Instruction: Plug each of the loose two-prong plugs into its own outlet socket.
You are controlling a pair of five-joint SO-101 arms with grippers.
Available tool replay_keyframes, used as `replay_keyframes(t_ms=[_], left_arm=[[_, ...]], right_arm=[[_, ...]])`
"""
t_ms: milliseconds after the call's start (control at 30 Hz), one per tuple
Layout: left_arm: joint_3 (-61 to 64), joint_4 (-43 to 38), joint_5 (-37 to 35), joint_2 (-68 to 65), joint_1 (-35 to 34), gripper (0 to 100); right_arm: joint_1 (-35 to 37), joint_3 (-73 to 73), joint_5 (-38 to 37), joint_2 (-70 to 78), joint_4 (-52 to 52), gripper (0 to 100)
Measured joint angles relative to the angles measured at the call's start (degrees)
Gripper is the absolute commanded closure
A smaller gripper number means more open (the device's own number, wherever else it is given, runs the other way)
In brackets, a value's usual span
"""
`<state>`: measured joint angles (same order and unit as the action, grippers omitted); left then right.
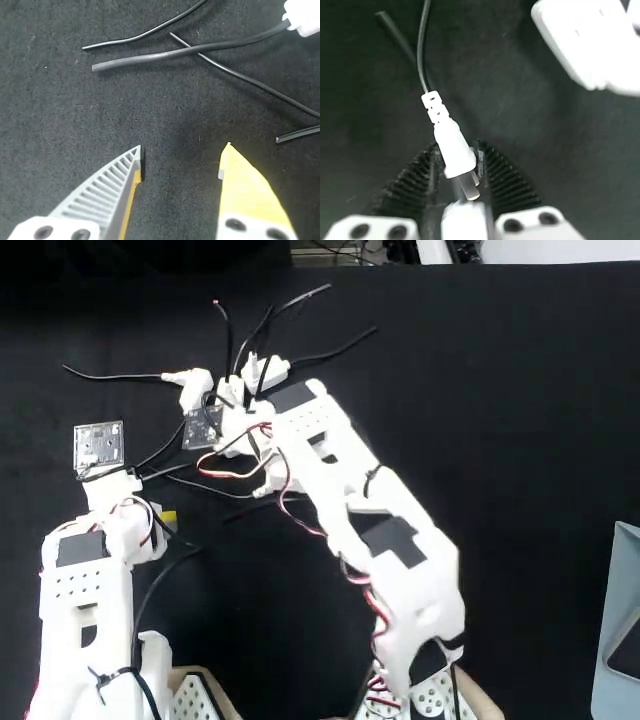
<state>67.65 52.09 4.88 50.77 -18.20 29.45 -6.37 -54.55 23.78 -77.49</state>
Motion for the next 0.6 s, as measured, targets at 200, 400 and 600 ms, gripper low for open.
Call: replay_keyframes(t_ms=[200,400,600], left_arm=[[0.0,0.0,0.0,0.0,0.0,75],[0.0,0.0,0.0,0.0,0.0,75],[0.0,0.0,0.0,0.0,0.0,75]], right_arm=[[1.7,10.9,14.3,-10.2,-1.3,98.7],[5.4,26.8,22.2,-16.4,6.1,92.6],[8.7,33.5,23.6,-17.1,10.6,83.4]])
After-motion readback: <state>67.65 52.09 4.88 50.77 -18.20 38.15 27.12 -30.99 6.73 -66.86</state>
